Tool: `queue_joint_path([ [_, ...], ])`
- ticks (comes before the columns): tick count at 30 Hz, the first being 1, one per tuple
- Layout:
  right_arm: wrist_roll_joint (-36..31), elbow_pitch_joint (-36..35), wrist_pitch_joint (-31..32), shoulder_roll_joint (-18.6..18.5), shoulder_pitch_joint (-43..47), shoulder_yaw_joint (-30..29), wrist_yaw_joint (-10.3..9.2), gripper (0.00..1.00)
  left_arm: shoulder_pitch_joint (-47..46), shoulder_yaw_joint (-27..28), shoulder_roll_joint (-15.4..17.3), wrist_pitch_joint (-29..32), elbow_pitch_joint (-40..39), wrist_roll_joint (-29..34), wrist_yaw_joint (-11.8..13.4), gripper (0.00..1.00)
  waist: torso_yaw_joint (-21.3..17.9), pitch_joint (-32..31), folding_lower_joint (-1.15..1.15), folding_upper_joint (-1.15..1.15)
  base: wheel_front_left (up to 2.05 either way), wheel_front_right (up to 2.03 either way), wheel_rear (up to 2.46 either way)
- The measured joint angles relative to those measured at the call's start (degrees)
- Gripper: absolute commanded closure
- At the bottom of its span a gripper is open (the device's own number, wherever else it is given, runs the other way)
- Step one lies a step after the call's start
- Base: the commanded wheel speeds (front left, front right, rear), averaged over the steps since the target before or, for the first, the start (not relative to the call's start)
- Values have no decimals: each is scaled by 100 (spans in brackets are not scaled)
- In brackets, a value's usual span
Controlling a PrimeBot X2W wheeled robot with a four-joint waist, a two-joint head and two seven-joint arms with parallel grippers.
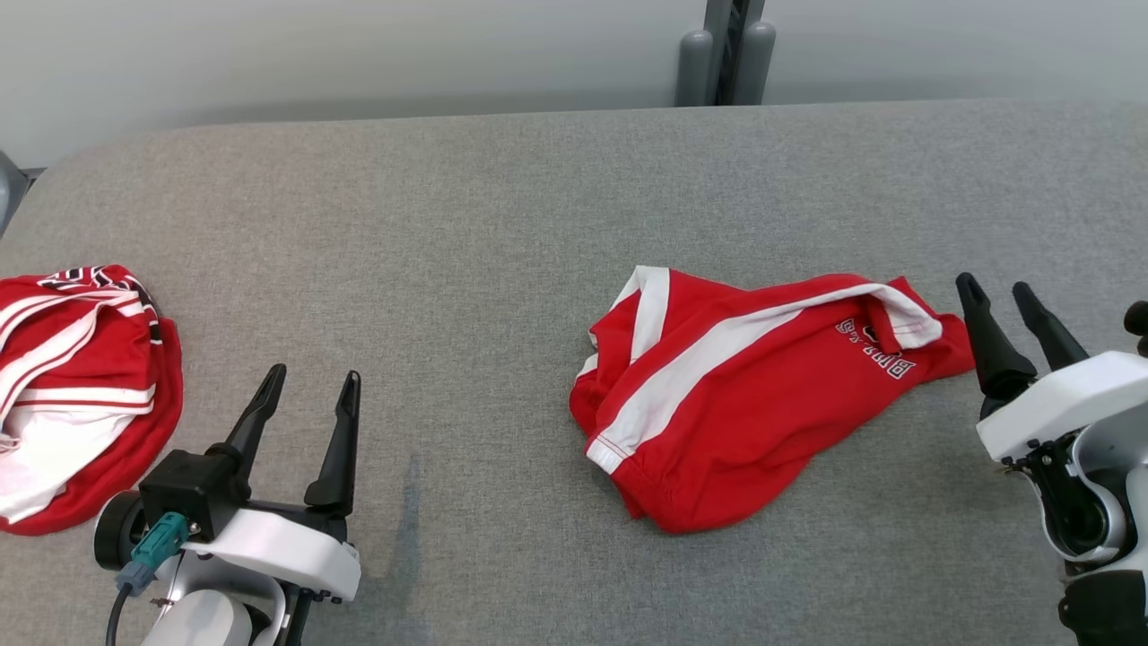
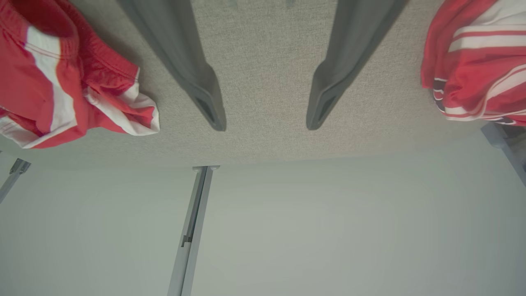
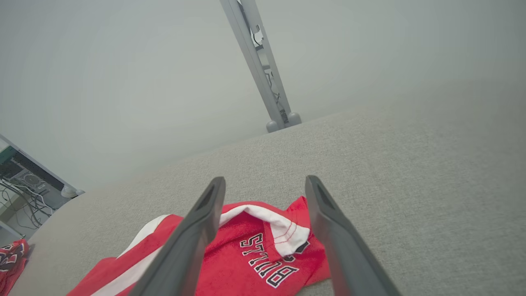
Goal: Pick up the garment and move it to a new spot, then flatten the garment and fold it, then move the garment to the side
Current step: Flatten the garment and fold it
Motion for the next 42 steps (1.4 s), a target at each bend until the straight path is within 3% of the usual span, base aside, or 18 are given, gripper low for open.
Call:
queue_joint_path([
  [8, -1188, -366, -1444, -153, 351, -79, 0, 0, 31, 25, 30, -8, -24, -4, 107, 0, -75, -177, 0, 0, 0, 0, 0],
  [13, -1961, -849, -1837, -12, 738, -178, 0, 0, 168, 82, 75, -15, -58, 2, 249, 0, -131, -366, 0, 0, 0, 0, 0],
  [24, -2573, -1834, -1450, 471, 1887, -161, 1, 0, 596, 68, 178, 74, -294, 4, 466, 0, -267, -896, 0, 0, 0, 0, 0],
  [42, -2577, -2120, -1125, 628, 2263, -271, 1, 0, 714, -40, 249, 255, -520, 51, 655, 0, -181, -1036, 0, 0, 0, 0, 0],
])
